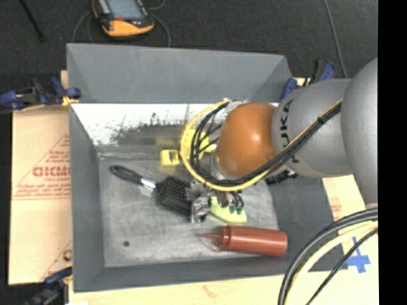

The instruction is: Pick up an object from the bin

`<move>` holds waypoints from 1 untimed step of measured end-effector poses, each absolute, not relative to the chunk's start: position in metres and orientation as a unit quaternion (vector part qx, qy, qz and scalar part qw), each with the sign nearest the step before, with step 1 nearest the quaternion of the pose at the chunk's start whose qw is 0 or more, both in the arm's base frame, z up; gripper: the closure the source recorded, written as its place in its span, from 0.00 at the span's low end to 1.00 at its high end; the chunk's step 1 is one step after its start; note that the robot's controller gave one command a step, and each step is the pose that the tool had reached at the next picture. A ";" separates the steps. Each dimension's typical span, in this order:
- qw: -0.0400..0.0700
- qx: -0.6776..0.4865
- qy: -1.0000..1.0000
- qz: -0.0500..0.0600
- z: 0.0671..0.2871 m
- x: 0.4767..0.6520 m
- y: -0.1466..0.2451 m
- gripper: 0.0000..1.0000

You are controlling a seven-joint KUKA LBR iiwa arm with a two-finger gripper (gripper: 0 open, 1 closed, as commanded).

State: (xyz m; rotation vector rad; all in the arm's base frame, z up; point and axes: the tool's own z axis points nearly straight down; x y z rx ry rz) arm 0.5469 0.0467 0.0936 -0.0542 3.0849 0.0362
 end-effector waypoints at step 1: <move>0.018 -0.006 1.000 0.005 0.098 0.537 0.021 1.00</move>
Offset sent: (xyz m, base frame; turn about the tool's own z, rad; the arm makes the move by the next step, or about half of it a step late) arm 0.0280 0.0001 0.0912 0.0466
